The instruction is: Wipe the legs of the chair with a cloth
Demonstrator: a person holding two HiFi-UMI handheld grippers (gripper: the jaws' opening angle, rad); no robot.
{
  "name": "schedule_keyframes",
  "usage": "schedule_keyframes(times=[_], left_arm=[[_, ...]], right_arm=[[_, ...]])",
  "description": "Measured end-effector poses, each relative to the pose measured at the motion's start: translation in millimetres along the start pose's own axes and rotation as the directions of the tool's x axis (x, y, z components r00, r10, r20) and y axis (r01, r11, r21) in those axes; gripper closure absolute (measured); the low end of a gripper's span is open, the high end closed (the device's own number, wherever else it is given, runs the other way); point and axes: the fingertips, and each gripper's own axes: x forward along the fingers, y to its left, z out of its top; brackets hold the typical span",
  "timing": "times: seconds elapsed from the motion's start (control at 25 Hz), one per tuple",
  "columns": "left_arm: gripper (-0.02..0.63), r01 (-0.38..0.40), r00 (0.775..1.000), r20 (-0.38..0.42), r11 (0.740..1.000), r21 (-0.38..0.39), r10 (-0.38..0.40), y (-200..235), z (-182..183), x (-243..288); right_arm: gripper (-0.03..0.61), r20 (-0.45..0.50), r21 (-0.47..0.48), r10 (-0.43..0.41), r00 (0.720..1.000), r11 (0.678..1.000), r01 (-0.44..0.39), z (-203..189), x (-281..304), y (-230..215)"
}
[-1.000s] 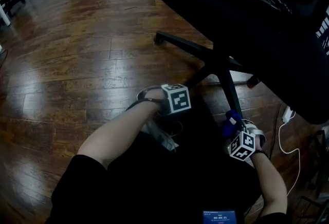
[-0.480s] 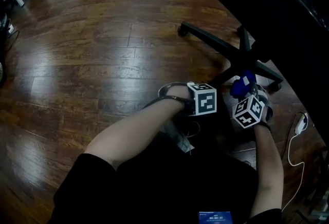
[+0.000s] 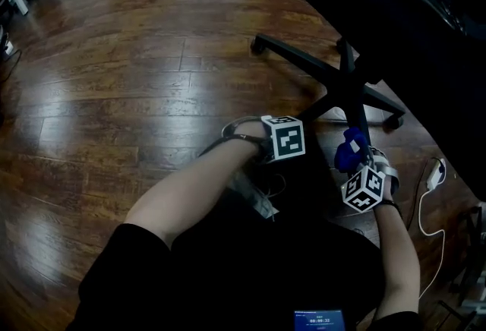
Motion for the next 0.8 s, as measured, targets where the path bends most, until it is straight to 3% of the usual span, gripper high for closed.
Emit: schedule_keyframes(times=[0.2, 0.32, 0.52, 0.8], left_arm=[[0.402, -0.011, 1.0, -0.006, 1.0, -0.009, 0.011, 1.4, -4.9, 1.1], [0.402, -0.019, 1.0, -0.019, 1.0, -0.012, 0.019, 1.6, -5.6, 0.8], [0.402, -0.042, 0.998, -0.045, 0.999, 0.01, 0.043, 1.5, -2.3, 0.8], [0.402, 0.004, 1.0, -0.023, 1.0, 0.006, -0.004, -1.8, 1.1, -1.0]], right_arm=[[0.5, -0.032, 0.013, 0.119, 0.992, 0.993, -0.118, -36.2, -26.1, 59.5], [0.499, -0.02, 0.015, 0.132, 0.991, 0.991, -0.132, -45.9, -33.0, 69.6], [0.5, -0.003, 0.084, 0.123, 0.992, 0.989, -0.122, -38.4, -28.5, 53.1], [0.5, -0.005, 0.103, -0.01, 1.0, 0.995, 0.011, 5.3, 8.6, -21.2]])
